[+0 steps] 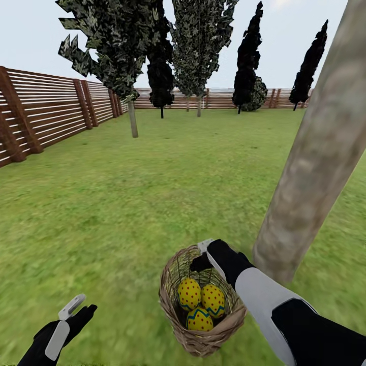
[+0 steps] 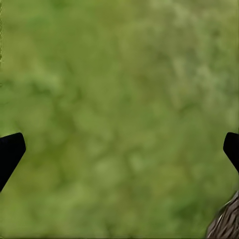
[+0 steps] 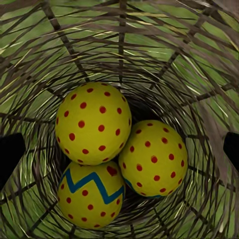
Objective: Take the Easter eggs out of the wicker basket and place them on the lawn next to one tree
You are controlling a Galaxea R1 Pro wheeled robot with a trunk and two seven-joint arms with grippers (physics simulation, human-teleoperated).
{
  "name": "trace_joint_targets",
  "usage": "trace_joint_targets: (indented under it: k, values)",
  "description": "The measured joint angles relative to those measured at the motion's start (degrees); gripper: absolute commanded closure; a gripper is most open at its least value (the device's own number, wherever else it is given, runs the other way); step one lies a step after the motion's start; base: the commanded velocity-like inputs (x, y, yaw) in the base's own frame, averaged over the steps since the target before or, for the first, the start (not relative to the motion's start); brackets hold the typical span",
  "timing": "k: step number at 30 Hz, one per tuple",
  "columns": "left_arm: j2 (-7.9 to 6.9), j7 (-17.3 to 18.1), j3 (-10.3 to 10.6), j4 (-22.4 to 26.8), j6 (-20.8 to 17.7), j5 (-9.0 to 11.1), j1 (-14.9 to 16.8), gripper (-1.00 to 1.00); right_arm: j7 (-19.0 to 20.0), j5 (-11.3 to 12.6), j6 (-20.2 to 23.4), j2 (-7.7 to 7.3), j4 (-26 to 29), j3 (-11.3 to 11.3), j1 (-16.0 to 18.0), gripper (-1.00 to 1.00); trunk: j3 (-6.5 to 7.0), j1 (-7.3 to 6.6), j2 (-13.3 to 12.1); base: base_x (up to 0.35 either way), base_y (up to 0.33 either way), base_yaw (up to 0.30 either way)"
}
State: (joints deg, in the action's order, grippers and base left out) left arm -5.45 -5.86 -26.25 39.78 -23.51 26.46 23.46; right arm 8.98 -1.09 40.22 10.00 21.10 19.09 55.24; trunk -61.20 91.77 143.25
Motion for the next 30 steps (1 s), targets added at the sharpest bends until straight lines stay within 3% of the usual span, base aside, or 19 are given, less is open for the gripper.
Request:
trace_joint_targets:
  k: [16,30]
  values:
    - [-0.17,0.00,0.00,-0.08,0.00,0.00,0.00,-1.00,0.75,0.00,-1.86,0.00,-0.66,0.22,-0.03,-1.00,-3.55,0.41,0.22,0.000,0.000,0.000]
    - [0.00,0.00,0.00,-0.09,0.00,0.00,0.00,-1.00,0.65,-0.08,-0.29,0.00,0.89,0.53,-0.08,-1.00,-6.65,0.77,0.40,0.000,0.000,0.000]
